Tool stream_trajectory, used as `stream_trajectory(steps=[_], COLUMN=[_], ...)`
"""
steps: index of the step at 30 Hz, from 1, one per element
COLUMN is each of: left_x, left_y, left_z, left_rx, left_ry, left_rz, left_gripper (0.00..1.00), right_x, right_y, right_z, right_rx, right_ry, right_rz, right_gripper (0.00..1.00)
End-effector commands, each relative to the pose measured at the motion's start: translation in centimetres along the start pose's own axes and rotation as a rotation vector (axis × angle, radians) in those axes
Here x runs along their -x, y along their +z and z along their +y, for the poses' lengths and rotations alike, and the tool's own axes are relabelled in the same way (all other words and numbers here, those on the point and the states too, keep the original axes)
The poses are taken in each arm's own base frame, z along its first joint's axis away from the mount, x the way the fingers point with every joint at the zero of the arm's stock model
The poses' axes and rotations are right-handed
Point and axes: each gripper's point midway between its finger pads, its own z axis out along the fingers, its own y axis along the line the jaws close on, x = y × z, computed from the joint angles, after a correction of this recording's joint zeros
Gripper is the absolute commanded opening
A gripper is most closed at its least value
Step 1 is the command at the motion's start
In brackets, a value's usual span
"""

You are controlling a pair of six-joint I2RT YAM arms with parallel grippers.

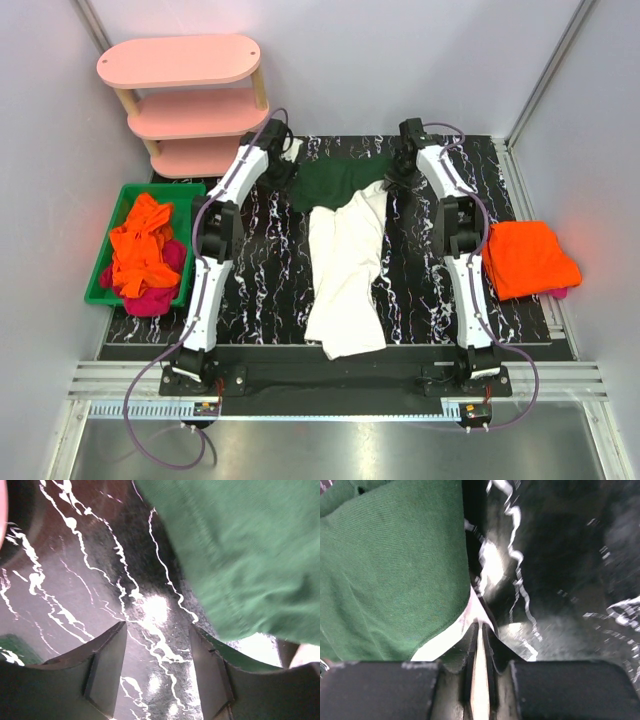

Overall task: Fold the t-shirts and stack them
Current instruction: Rotate the tshirt 90 degrees

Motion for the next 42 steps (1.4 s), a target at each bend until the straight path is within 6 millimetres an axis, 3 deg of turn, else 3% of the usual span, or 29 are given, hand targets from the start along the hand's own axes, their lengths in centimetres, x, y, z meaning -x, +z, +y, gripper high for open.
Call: stream_trajectory(steps=[1, 7, 11, 14, 15, 16, 17, 18, 20, 21, 22, 23, 24, 25, 26, 27, 28, 29, 30, 31, 32, 33, 42], left_x=[3.0, 3.2, 4.4, 5.5, 5.3, 5.7, 5.7, 5.1, 3.8, 3.3, 2.6, 0.9, 0.1, -0.8, -3.2, -3.8, -4.6, -6.7, -7.0, -7.8, -9.1, -9.3, -12.0], left_y=[-1.7, -3.3, -6.3, -10.2, -10.7, -12.8, -13.5, -13.6, -14.6, -15.0, -15.1, -15.3, -15.2, -15.1, -14.1, -14.7, -14.6, -13.7, -14.3, -14.4, -13.8, -14.0, -13.3], left_z=[1.4, 1.0, -0.3, -1.3, -1.7, -2.1, -2.8, -3.8, -6.0, -6.8, -7.7, -9.6, -10.4, -11.3, -13.1, -13.9, -14.7, -16.1, -16.8, -18.0, -18.5, -19.1, -23.5], left_rx=[0.055, 0.031, -0.020, -0.024, -0.029, -0.035, -0.049, -0.079, -0.128, -0.149, -0.168, -0.207, -0.222, -0.238, -0.273, -0.289, -0.301, -0.316, -0.320, -0.332, -0.338, -0.347, -0.420], left_ry=[0.001, -0.031, -0.052, -0.021, -0.013, -0.004, 0.005, 0.003, 0.017, 0.018, 0.026, 0.042, 0.051, 0.056, 0.062, 0.073, 0.085, 0.111, 0.132, 0.163, 0.173, 0.188, 0.261], left_rz=[-0.104, -0.131, -0.193, -0.263, -0.264, -0.303, -0.312, -0.300, -0.285, -0.278, -0.266, -0.234, -0.223, -0.206, -0.143, -0.147, -0.135, -0.085, -0.106, -0.103, -0.076, -0.086, -0.021], left_gripper=[0.60, 0.61, 0.61, 0.61, 0.61, 0.61, 0.61, 0.61, 0.60, 0.59, 0.58, 0.56, 0.54, 0.54, 0.53, 0.52, 0.51, 0.51, 0.51, 0.50, 0.50, 0.50, 0.51], right_x=[0.7, 2.8, 4.8, 6.7, 7.5, 7.4, 7.5, 7.9, 5.8, 5.4, 3.4, 1.2, 0.5, -2.3, -4.2, -5.0, -7.9, -8.8, -10.0, -11.9, -12.6, -14.5, -19.8], right_y=[2.1, 1.2, -1.7, -5.5, -8.2, -9.1, -10.3, -13.2, -14.4, -17.3, -16.6, -16.8, -19.3, -17.6, -17.7, -19.7, -18.0, -18.1, -19.2, -17.8, -18.4, -17.4, -13.7], right_z=[-3.7, -3.2, -1.4, 0.4, 1.6, 2.3, 2.8, 4.0, 5.1, 6.1, 5.4, 6.5, 6.9, 5.3, 6.5, 6.6, 5.1, 5.0, 5.3, 3.8, 3.6, 2.3, -1.5], right_rx=[-0.063, -0.015, 0.033, 0.065, 0.090, 0.091, 0.097, 0.117, 0.119, 0.132, 0.096, 0.094, 0.096, 0.037, 0.056, 0.072, 0.041, 0.049, 0.070, 0.046, 0.051, 0.020, -0.066], right_ry=[0.052, 0.044, 0.033, 0.031, 0.021, 0.010, -0.001, -0.017, -0.052, -0.074, -0.099, -0.142, -0.158, -0.172, -0.199, -0.193, -0.182, -0.172, -0.171, -0.146, -0.142, -0.145, -0.120], right_rz=[0.027, -0.015, -0.085, -0.163, -0.208, -0.223, -0.242, -0.284, -0.261, -0.297, -0.251, -0.231, -0.264, -0.207, -0.209, -0.238, -0.177, -0.184, -0.195, -0.158, -0.168, -0.131, -0.026], right_gripper=[0.16, 0.17, 0.21, 0.28, 0.29, 0.30, 0.32, 0.33, 0.33, 0.33, 0.33, 0.32, 0.32, 0.30, 0.30, 0.30, 0.29, 0.29, 0.28, 0.27, 0.27, 0.27, 0.25])
